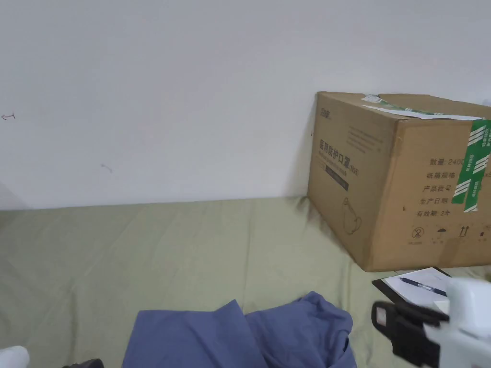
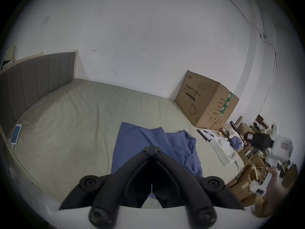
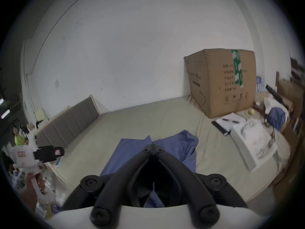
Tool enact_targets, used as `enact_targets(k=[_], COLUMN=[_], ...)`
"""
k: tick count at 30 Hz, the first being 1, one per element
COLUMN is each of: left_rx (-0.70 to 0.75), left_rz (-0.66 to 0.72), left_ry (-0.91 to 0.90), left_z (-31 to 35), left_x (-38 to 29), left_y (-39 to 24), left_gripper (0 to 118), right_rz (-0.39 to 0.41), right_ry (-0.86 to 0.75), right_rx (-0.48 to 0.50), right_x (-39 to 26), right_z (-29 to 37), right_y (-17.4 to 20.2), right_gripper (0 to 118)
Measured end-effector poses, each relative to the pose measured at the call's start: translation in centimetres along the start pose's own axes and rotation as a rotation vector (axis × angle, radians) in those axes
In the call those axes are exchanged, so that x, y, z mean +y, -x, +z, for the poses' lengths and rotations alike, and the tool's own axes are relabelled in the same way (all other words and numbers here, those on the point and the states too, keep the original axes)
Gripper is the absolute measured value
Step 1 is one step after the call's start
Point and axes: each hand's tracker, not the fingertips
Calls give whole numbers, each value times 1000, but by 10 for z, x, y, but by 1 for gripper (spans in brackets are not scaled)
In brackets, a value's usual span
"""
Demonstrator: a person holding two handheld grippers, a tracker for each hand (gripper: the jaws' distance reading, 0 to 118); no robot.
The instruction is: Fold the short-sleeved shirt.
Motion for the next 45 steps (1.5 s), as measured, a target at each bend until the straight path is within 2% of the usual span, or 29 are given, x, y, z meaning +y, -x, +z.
enact_targets(k=[2,4,6,7,9,10,11,12,14,17,19,20,22,23,24,25,26,29,32,36,38,39,40,41,42,43,45], left_rx=[8,18,36,35,30,30,32,43,61,67,80,87,93,90,89,88,86,65,35,79,72,81,104,129,153,173,187], left_rz=[9,28,59,75,92,93,91,83,61,49,56,62,80,85,87,88,86,72,113,82,89,106,93,73,41,22,-32], left_ry=[-4,10,34,43,57,65,74,85,105,139,166,179,209,218,224,229,230,232,295,411,457,467,473,482,495,532,567], left_z=[-7,-22,-37,-45,-63,-72,-80,-89,-105,-126,-137,-141,-149,-152,-152,-153,-154,-163,-200,-285,-328,-345,-362,-377,-394,-410,-438], left_x=[-2,-1,-3,-3,-3,-4,-5,-6,-9,-18,-24,-27,-33,-36,-39,-40,-40,-27,4,45,59,62,65,66,66,64,62], left_y=[6,11,18,22,27,29,31,35,38,53,58,61,66,67,68,68,68,71,86,108,119,121,119,121,124,126,123], left_gripper=[0,0,0,0,0,0,0,0,0,0,0,0,0,0,0,0,0,0,0,0,0,6,25,74,110,116,113], right_rz=[-1,-7,4,8,6,-25,-60,-103,-127,-71,-51,-43,-4,3,12,24,22,-45,-89,-138,-128,-114,-90,-66,-59,-58,-69], right_ry=[143,413,528,567,695,751,773,754,761,791,834,845,853,848,838,819,773,673,628,602,607,607,607,605,610,622,644], right_rx=[-10,10,-29,-71,-110,-115,-122,-137,-190,-250,-278,-281,-291,-302,-308,-306,-296,-207,-166,-92,-92,-90,-85,-81,-81,-81,-80], right_x=[28,47,44,44,38,31,24,20,12,-3,-13,-17,-20,-19,-18,-16,-11,4,19,25,23,20,17,13,8,6,-3], right_z=[-49,-127,-190,-220,-279,-304,-323,-340,-371,-404,-415,-419,-419,-417,-414,-409,-402,-379,-357,-343,-343,-341,-343,-345,-348,-352,-358], right_y=[-17,-41,-62,-72,-91,-100,-108,-116,-127,-139,-143,-145,-146,-147,-148,-150,-152,-160,-164,-168,-166,-160,-159,-159,-160,-158,-160], right_gripper=[0,0,0,9,92,110,110,108,107,107,103,93,57,47,47,20,5,4,4,4,4,4,4,4,4,4,4])
